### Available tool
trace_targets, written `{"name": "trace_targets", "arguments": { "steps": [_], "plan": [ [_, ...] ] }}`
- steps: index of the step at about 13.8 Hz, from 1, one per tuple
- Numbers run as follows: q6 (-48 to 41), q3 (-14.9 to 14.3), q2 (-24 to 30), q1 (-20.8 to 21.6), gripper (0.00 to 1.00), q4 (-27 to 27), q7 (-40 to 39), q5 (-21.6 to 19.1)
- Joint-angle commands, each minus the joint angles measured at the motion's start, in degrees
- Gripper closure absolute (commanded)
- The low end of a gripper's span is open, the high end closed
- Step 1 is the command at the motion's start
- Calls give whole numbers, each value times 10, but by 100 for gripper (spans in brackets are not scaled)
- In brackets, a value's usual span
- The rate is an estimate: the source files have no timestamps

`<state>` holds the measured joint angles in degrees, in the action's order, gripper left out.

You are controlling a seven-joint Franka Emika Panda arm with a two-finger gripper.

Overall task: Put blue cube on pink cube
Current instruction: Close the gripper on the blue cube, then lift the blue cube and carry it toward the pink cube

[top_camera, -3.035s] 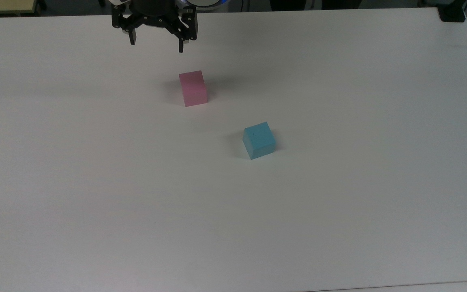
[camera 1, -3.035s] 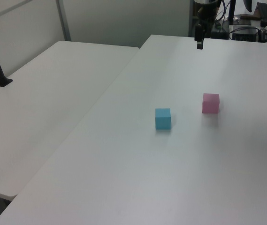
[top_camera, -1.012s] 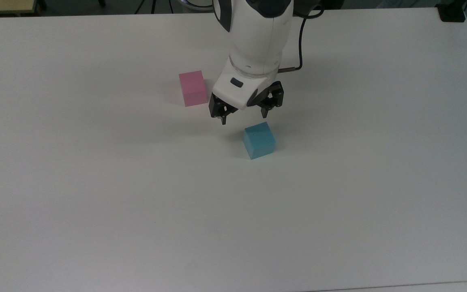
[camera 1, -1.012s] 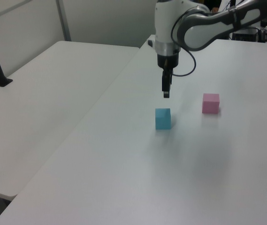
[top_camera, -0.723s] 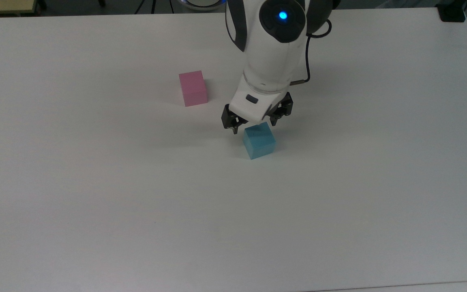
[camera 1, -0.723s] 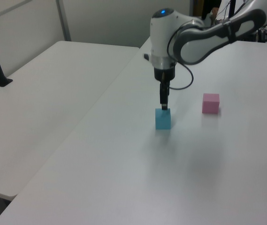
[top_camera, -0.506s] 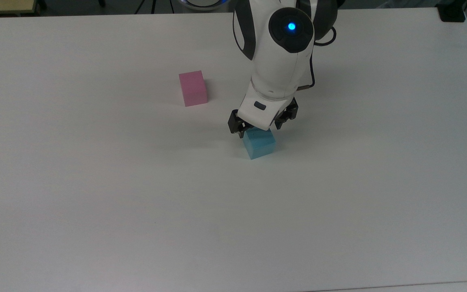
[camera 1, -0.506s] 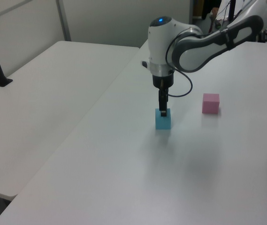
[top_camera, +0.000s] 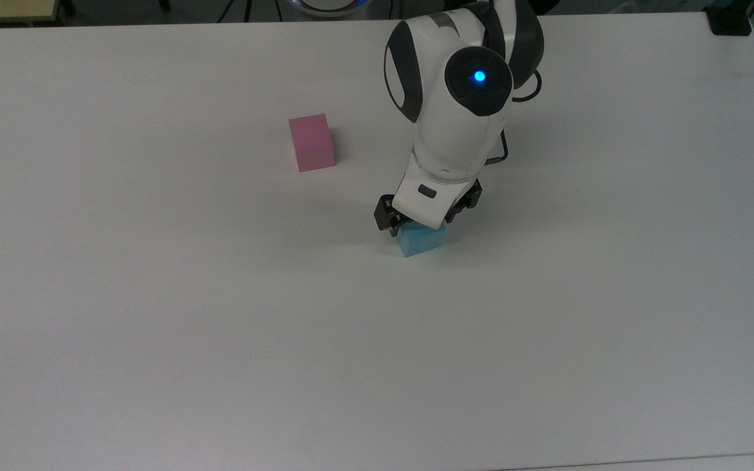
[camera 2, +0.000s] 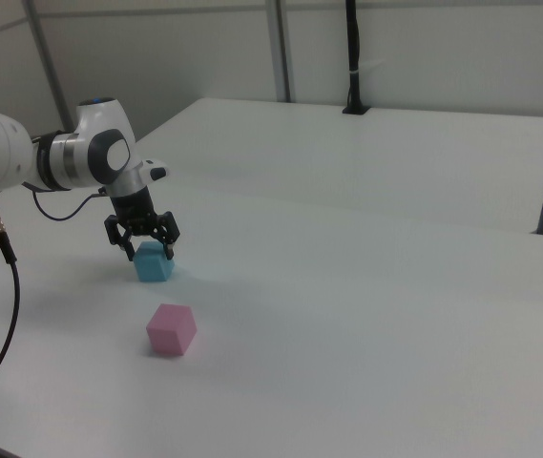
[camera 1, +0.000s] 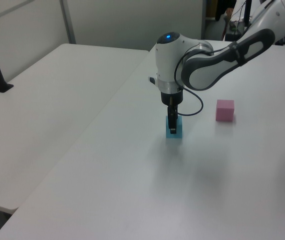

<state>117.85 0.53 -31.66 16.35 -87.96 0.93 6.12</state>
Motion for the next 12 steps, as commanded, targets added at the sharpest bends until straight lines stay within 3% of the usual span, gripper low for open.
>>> {"name": "trace_targets", "arguments": {
  "steps": [1, 3, 6, 9, 12],
  "plan": [
    [7, -6, -2, 8, 47, 4, 18, 11],
    [5, -6, 2, 8, 78, 7, 32, 7],
    [-4, -4, 52, -3, 79, 9, 38, 1],
    [-100, 17, 141, -57, 79, 14, 40, -2],
    [-165, 33, 187, -101, 79, 13, 36, -4]
  ]
}}
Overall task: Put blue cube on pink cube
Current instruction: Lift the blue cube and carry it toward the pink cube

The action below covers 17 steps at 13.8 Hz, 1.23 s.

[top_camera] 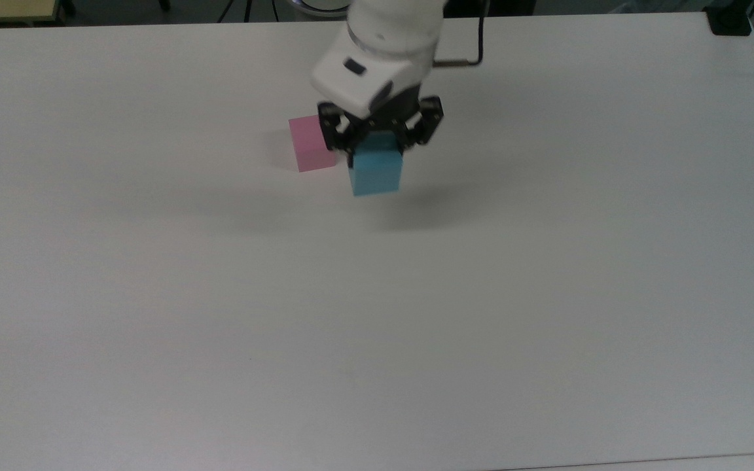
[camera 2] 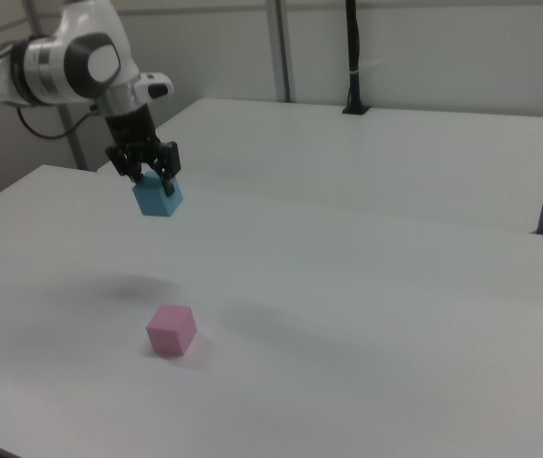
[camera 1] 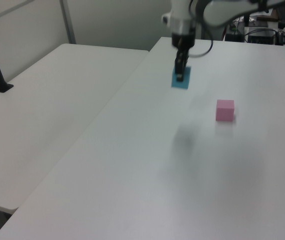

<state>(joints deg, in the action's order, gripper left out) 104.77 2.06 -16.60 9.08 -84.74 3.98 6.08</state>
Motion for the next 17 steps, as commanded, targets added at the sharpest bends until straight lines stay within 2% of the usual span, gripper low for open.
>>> {"name": "trace_targets", "arguments": {
  "steps": [1, 4, 6, 9, 11, 15, 17],
  "plan": [
    [-49, 19, 64, -38, 79, -34, -5, -5],
    [-64, 19, 167, -62, 79, -144, -73, -20],
    [-70, 16, 191, -69, 79, -168, -90, -24],
    [-80, 10, 202, -69, 79, -193, -101, -26],
    [-75, 9, 202, -69, 79, -232, -107, -25],
    [17, 8, 192, -73, 79, -302, -107, -20],
    [40, 7, 180, -79, 79, -313, -107, -16]
  ]
}}
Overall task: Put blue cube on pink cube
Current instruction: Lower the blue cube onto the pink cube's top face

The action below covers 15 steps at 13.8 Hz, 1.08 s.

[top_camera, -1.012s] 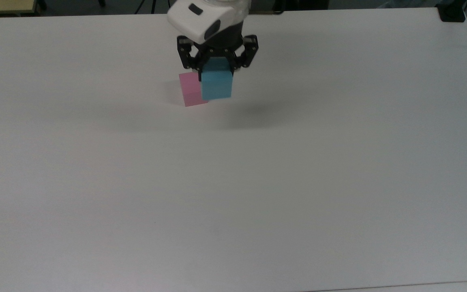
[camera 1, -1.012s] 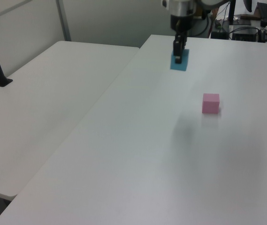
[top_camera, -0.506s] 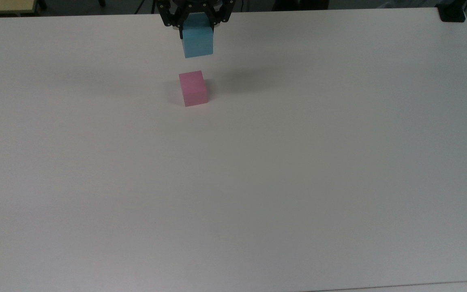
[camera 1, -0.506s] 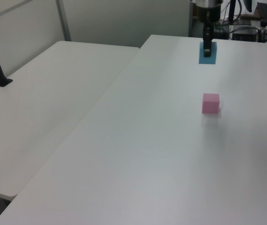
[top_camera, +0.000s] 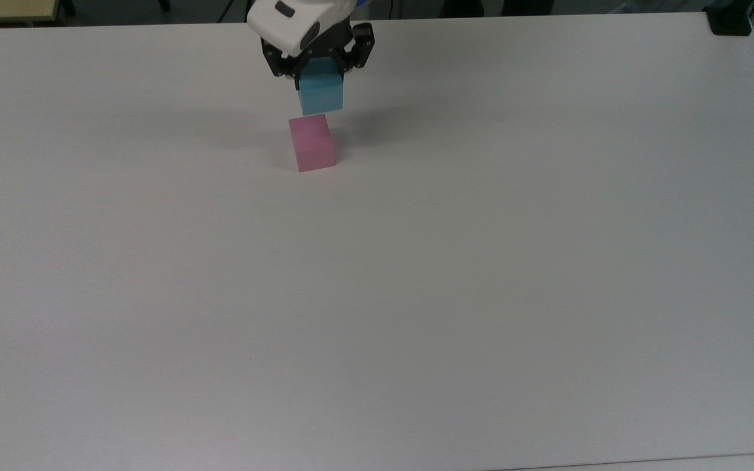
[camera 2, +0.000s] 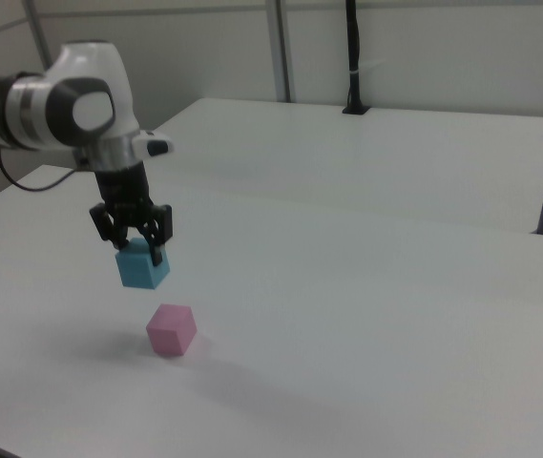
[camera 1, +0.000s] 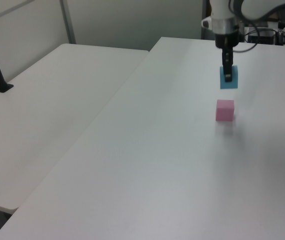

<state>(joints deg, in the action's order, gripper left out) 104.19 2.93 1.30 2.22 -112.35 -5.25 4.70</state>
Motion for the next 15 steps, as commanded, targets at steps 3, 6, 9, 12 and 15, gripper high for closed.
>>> {"name": "trace_targets", "arguments": {
  "steps": [3, 6, 9, 12, 15],
  "plan": [
    [68, -2, -23, -13, 79, -38, -9, 7],
    [94, -3, -38, -15, 78, -57, -8, 16],
    [101, -3, -39, -17, 74, -58, -8, 16],
    [102, -2, -40, -25, 41, -59, -8, 16],
    [102, -3, -41, -29, 0, -60, -9, 16]
  ]
}}
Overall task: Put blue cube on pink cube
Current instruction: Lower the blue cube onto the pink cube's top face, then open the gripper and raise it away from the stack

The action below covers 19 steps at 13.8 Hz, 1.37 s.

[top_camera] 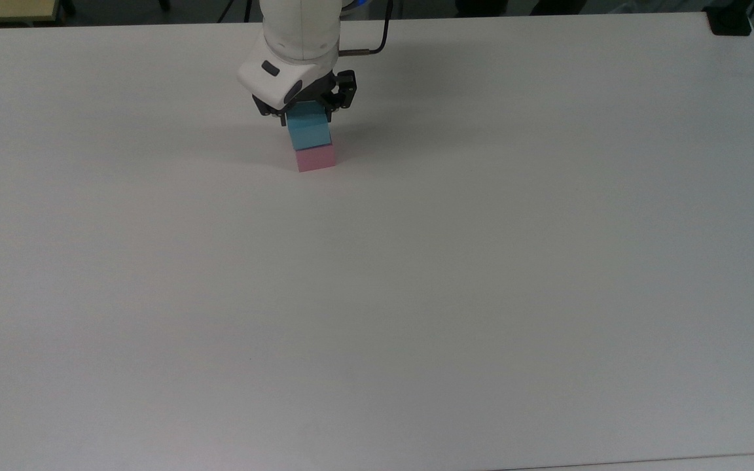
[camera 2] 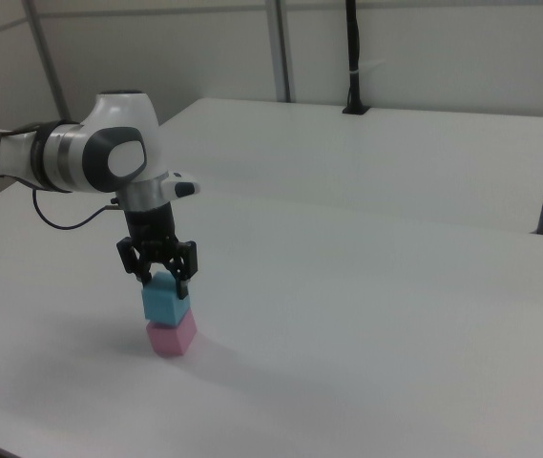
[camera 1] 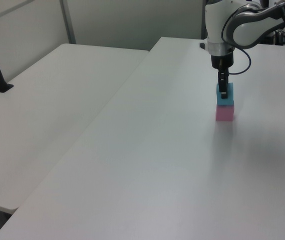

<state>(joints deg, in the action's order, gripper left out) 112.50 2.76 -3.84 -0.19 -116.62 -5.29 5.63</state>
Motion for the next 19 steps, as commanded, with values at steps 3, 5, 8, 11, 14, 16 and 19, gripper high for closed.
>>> {"name": "trace_targets", "arguments": {
  "steps": [3, 5, 8, 11, 14, 16, 19],
  "plan": [
    [16, -3, 15, -5, 0, -17, -8, 7],
    [12, -8, 24, -4, 0, -12, -7, 4],
    [-22, -8, 57, -6, 0, 34, 10, -4],
    [-133, -4, 50, -10, 0, 160, 42, -21],
    [-211, 13, 51, -17, 0, 229, 44, -22],
    [-218, 14, 50, -19, 0, 236, 44, -22],
    [-219, 13, 49, -15, 0, 236, 55, -19]
  ]
}}
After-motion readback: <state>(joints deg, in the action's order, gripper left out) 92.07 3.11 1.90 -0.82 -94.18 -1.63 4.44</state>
